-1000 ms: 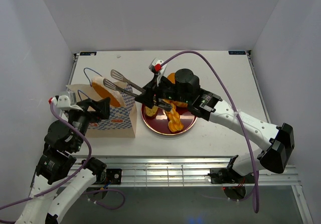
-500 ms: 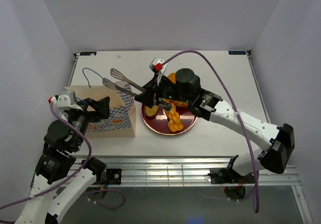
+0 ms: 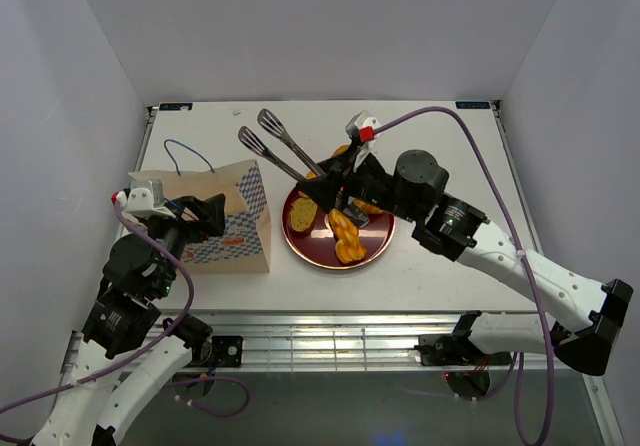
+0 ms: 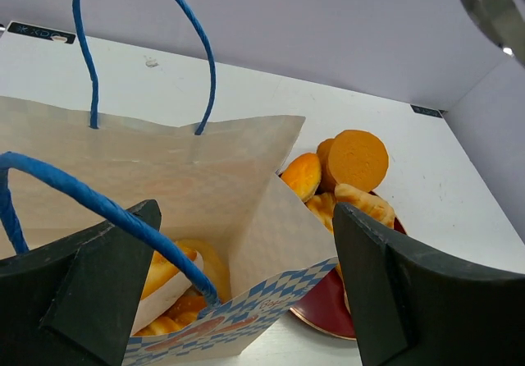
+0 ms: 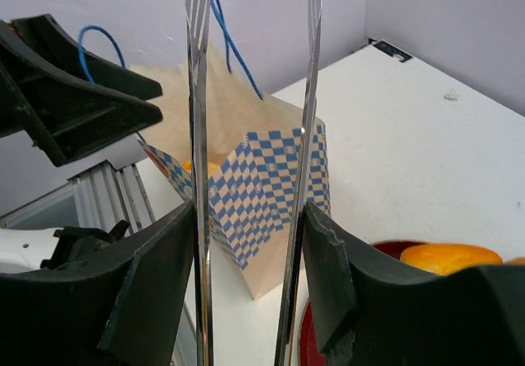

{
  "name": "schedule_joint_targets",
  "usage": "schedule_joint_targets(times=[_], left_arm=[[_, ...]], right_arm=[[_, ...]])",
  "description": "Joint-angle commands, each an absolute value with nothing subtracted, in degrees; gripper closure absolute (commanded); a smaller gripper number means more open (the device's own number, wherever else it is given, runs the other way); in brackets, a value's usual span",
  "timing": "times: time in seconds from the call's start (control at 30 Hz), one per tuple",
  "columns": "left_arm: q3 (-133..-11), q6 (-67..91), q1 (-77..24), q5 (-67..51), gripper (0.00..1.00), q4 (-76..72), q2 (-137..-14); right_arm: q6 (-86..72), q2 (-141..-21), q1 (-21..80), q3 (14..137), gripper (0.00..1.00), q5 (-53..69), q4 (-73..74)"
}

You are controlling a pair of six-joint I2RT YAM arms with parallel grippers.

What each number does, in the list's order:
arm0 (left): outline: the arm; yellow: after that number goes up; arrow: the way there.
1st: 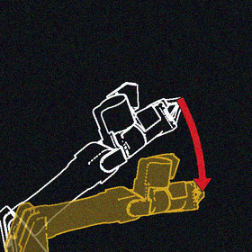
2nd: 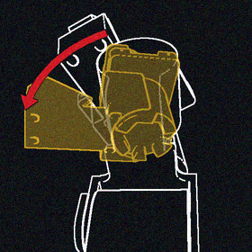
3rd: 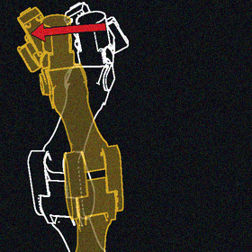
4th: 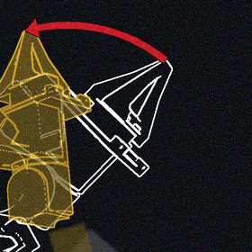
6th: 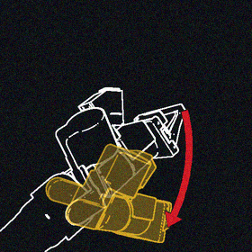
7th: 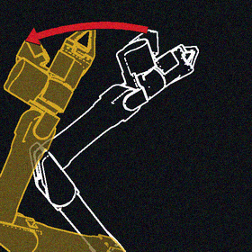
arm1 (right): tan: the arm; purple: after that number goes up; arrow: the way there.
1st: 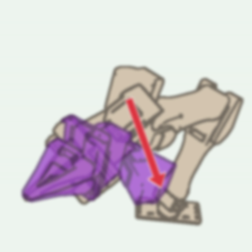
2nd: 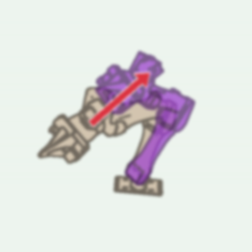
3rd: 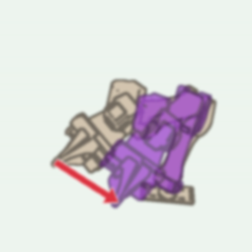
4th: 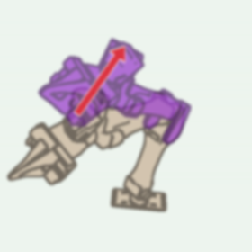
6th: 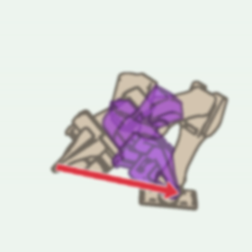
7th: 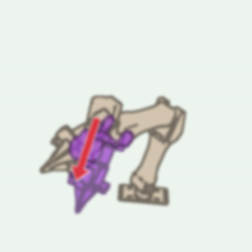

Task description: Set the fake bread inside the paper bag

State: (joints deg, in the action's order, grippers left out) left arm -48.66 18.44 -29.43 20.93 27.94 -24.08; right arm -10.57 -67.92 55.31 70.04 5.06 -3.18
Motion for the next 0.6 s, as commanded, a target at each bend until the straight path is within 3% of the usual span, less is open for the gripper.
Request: schedule_joint_targets(times=[0.0, 0.3, 0.57], left_arm=[[-48.7, 17.7, -29.6, 21.8, 0.04, 26.3, -24.5], [-47.4, 17.8, -29.6, 21.4, 0.04, 24.9, -24.6], [-47.1, 17.9, -29.6, 20.9, 0.04, 24.5, -24.8]], right_arm=[[-11.4, -64.9, 55.5, 66.5, 0.42, -2.3, -4.5], [-17.4, -54.1, 54.0, 49.9, 0.4, -16.3, -2.3], [-20.6, -47.6, 52.4, 42.8, 0.4, -25.2, 7.3]])
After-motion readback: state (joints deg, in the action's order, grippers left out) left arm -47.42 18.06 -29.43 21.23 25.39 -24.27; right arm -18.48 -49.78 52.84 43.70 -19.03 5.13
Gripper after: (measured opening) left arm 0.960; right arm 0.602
